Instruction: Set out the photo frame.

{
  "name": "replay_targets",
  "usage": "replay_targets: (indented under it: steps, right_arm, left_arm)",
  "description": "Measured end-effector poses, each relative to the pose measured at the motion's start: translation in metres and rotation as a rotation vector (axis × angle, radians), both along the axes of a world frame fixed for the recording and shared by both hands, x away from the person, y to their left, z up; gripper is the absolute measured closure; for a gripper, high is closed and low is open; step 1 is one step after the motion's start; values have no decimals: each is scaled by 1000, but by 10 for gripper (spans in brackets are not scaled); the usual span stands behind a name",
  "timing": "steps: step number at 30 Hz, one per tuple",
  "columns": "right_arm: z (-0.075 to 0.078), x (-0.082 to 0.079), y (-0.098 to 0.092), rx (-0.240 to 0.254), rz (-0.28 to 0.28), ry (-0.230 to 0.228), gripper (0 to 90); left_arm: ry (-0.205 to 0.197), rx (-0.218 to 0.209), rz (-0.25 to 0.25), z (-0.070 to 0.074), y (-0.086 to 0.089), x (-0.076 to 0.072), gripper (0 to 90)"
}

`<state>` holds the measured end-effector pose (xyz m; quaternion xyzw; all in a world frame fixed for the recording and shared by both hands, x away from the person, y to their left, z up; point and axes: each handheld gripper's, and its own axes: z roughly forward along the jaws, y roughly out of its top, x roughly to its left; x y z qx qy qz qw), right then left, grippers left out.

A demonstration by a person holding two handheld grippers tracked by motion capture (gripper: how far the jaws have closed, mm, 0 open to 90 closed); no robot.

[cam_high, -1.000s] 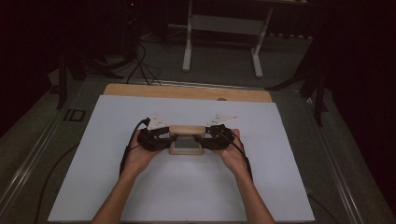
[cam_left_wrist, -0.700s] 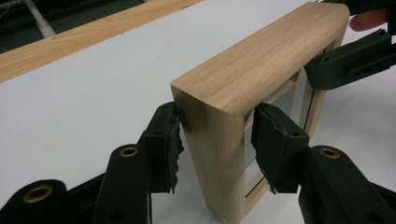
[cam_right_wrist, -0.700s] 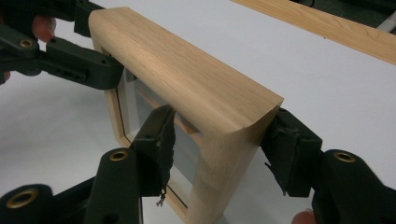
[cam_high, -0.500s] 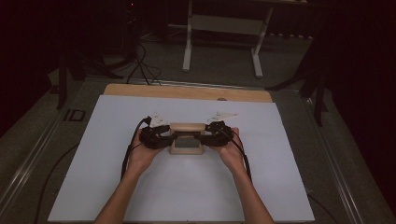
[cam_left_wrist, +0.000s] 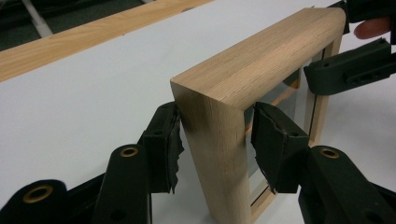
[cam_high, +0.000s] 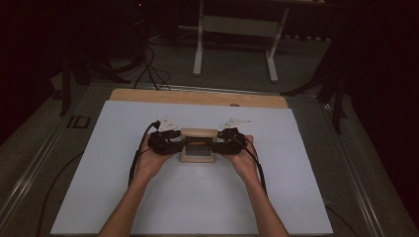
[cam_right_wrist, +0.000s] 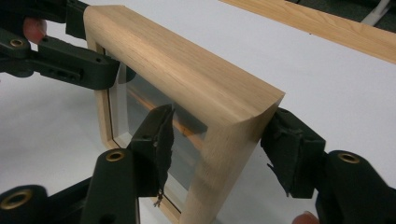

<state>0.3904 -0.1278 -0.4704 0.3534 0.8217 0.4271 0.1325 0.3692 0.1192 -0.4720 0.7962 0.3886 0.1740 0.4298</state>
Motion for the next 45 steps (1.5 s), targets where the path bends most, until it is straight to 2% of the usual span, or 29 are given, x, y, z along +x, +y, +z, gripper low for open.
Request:
replay_targets:
  steps: [5,16,29,34,45]
  right_arm:
    - [0,0,0,4,3,1,432]
    - [1,0,0,10,2,-5,461]
    - [1,-2,0,-3,9,-1,428]
    - [3,-4,-1,-2,17,-6,401]
    - [8,-9,-9,3,13,-16,383]
  left_arm:
    - [15,4,1,0,2,0,523]
    - [19,13,4,1,2,-2,536]
    - [26,-2,-1,0,4,0,531]
    - [36,-1,12,0,4,-1,489]
    - [34,-14,17,7,13,-12,466]
